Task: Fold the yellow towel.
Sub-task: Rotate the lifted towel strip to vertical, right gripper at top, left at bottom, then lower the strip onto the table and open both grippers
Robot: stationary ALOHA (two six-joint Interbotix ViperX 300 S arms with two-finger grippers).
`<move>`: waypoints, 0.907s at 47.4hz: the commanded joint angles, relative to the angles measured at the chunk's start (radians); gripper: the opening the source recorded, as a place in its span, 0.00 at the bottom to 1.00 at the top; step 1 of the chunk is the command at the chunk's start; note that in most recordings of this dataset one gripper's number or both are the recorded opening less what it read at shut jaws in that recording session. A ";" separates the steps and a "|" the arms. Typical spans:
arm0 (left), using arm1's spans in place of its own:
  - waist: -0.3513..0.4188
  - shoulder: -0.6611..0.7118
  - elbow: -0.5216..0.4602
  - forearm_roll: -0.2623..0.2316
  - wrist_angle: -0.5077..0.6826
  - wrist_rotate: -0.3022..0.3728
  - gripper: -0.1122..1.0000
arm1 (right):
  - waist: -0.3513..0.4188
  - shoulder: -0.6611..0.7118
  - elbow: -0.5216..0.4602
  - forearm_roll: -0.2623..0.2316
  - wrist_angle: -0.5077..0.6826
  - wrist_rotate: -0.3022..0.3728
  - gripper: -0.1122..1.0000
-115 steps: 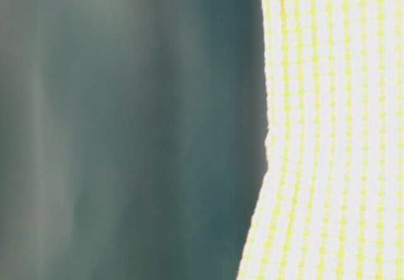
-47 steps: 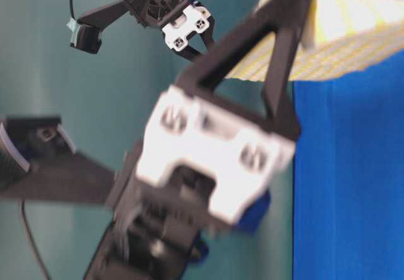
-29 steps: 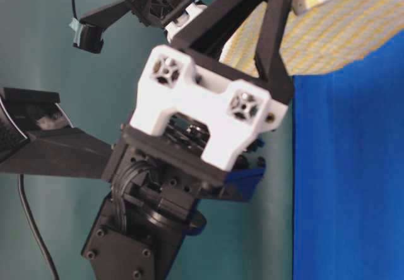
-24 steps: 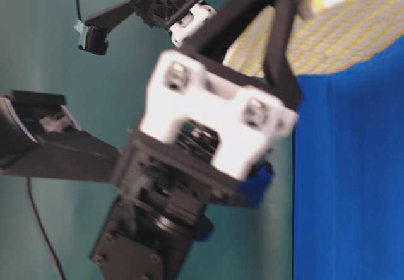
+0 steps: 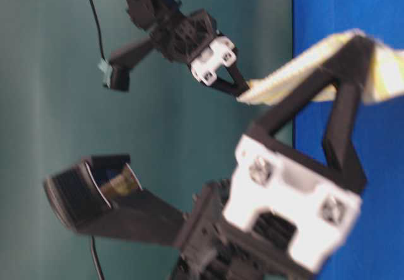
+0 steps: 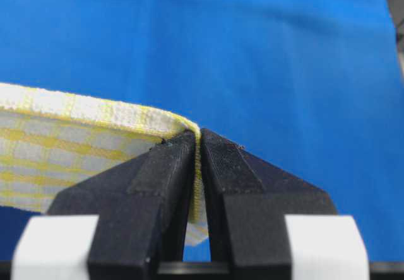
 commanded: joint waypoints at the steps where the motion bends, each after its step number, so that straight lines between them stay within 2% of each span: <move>1: -0.048 -0.044 0.009 -0.002 -0.021 0.000 0.13 | 0.002 0.012 -0.061 -0.003 -0.005 0.000 0.14; 13: -0.052 -0.055 0.043 -0.005 -0.023 -0.002 0.16 | 0.029 0.081 -0.135 -0.005 0.032 0.000 0.14; 35: -0.048 -0.055 0.063 -0.005 -0.023 0.000 0.25 | 0.034 0.100 -0.140 -0.005 0.031 -0.002 0.14; 40: -0.041 -0.055 0.061 -0.005 -0.018 0.000 0.30 | 0.038 0.103 -0.140 -0.006 0.031 -0.002 0.15; 43: -0.040 -0.055 0.063 -0.005 -0.011 -0.002 0.37 | 0.041 0.103 -0.138 -0.006 0.031 -0.002 0.23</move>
